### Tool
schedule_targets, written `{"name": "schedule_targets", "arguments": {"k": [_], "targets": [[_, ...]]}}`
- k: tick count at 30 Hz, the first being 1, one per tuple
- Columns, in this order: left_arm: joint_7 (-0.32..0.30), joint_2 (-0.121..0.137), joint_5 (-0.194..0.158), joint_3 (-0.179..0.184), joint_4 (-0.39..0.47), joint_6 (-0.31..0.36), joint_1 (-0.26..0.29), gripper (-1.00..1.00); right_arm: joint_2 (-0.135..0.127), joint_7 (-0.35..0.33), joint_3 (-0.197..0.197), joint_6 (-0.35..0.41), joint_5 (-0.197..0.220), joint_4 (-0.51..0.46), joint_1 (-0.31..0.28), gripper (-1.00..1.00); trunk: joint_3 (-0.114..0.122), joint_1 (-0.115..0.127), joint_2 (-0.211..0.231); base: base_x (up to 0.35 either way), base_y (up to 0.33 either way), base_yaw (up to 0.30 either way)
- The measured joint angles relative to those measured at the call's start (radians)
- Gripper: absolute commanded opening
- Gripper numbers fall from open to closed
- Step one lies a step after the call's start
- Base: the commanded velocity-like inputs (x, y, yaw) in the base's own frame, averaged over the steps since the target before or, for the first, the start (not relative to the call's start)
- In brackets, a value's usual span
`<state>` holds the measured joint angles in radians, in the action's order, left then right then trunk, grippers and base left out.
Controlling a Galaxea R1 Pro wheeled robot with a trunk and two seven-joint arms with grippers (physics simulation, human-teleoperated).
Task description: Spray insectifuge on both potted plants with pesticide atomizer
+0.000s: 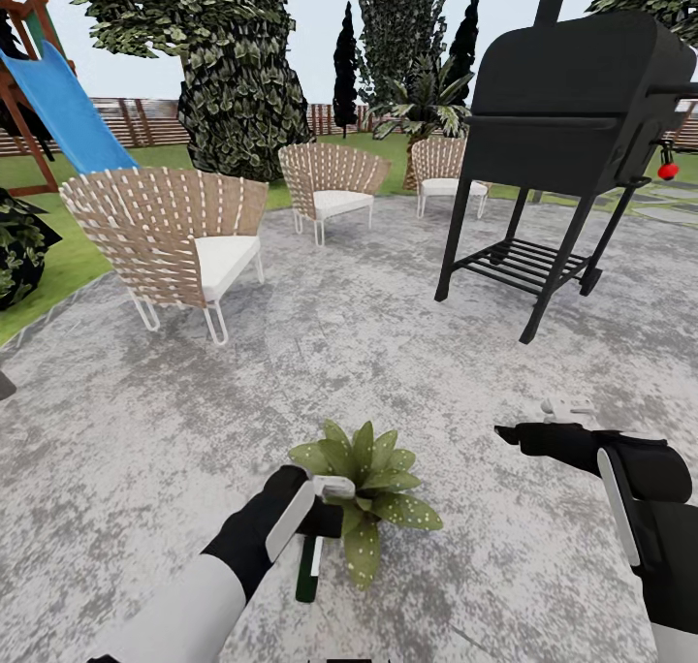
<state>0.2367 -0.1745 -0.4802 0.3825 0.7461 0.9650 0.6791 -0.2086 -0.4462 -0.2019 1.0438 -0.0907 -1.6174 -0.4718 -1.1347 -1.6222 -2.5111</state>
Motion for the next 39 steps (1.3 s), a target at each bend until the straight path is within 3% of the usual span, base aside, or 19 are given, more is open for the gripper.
{"name": "schedule_targets", "arguments": {"k": [4, 7, 8, 9, 10, 12, 14, 19, 24, 25, 27, 29, 30, 34, 37, 39], "targets": [[0.026, 0.0, -0.009, 0.001, 0.011, 0.007, 0.002, -1.0, 0.0, 0.0, 0.0, 0.0, 0.0, 0.0, 0.001, 1.0, 0.0, 0.0, 0.0, 0.0, 0.0, 0.0], [0.099, 0.0, -0.068, 0.001, 0.008, 0.02, 0.029, -1.0, 0.0, 0.0, 0.0, 0.0, 0.0, 0.0, 0.001, 1.0, 0.0, 0.0, 0.0, 0.0, 0.0, 0.0], [0.144, 0.0, -0.106, 0.0, 0.003, 0.029, 0.05, -1.0, 0.0, 0.0, 0.0, 0.0, 0.0, 0.0, 0.001, 1.0, 0.0, 0.0, 0.0, 0.0, 0.0, 0.0], [0.244, 0.0, -0.209, -0.012, -0.07, 0.039, 0.125, -1.0, 0.0, 0.0, 0.0, 0.0, 0.0, 0.0, 0.001, 1.0, 0.0, 0.0, 0.0, 0.0, 0.0, 0.0], [0.293, 0.0, -0.335, -0.017, -0.199, 0.033, 0.242, -1.0, 0.0, 0.0, 0.0, 0.0, 0.0, 0.0, -0.001, 1.0, 0.0, 0.0, 0.0, 0.0, 0.0, 0.0], [0.306, 0.0, -0.394, -0.016, -0.265, 0.023, 0.298, -1.0, 0.0, 0.0, 0.0, 0.0, 0.0, 0.0, -0.001, 1.0, 0.0, 0.0, 0.0, 0.0, 0.0, 0.0], [0.31, 0.0, -0.417, -0.016, -0.299, 0.019, 0.325, -1.0, 0.0, 0.0, 0.0, 0.0, -0.001, 0.0, -0.003, 1.0, 0.0, 0.0, 0.0, 0.0, 0.0, -0.002], [0.309, 0.0, -0.431, -0.018, -0.345, 0.02, 0.369, -1.0, -0.001, 0.0, 0.0, 0.0, 0.0, 0.0, -0.004, 1.0, 0.0, 0.0, 0.0, 0.0, 0.0, -0.172], [0.305, 0.0, -0.438, -0.02, -0.33, 0.014, 0.366, -1.0, -0.001, 0.0, -0.001, 0.0, -0.001, 0.0, -0.004, 1.0, 0.0, 0.0, 0.0, 0.0, 0.0, -0.215], [0.306, 0.0, -0.441, -0.018, -0.277, 0.007, 0.354, -1.0, -0.001, 0.0, -0.001, 0.0, 0.0, 0.0, -0.002, 1.0, 0.0, 0.0, 0.0, 0.0, 0.0, -0.045], [0.326, 0.006, -0.435, -0.016, 0.018, -0.02, 0.204, -1.0, 0.002, 0.003, 0.002, 0.0, -0.003, 0.001, 0.002, 1.0, 0.0, 0.0, 0.0, 0.0, 0.0, -0.023], [0.376, 0.017, -0.429, -0.016, 0.256, -0.027, 0.077, -1.0, 0.006, 0.005, 0.003, -0.016, -0.005, 0.001, 0.004, 1.0, 0.008, 0.001, 0.0, 0.0, 0.0, -0.007], [0.393, 0.021, -0.426, -0.012, 0.328, -0.031, 0.033, -1.0, 0.007, 0.004, 0.005, -0.036, -0.007, 0.001, 0.009, 1.0, 0.011, 0.001, 0.001, 0.0, 0.0, -0.003], [0.411, 0.026, -0.423, -0.008, 0.455, -0.04, -0.067, -1.0, 0.009, 0.005, 0.007, -0.069, -0.008, 0.001, 0.023, 1.0, 0.027, 0.003, 0.002, 0.0, 0.0, -0.001], [0.424, 0.058, -0.415, -0.014, 0.621, -0.041, -0.166, -1.0, 0.01, 0.004, 0.009, -0.095, -0.009, 0.001, 0.026, 1.0, 0.039, 0.005, 0.002, 0.0, 0.0, 0.0], [0.43, 0.073, -0.415, -0.015, 0.671, -0.042, -0.194, -1.0, 0.011, 0.004, 0.009, -0.101, -0.009, 0.002, 0.026, 1.0, 0.046, 0.005, 0.003, 0.0, 0.0, 0.0]]}}
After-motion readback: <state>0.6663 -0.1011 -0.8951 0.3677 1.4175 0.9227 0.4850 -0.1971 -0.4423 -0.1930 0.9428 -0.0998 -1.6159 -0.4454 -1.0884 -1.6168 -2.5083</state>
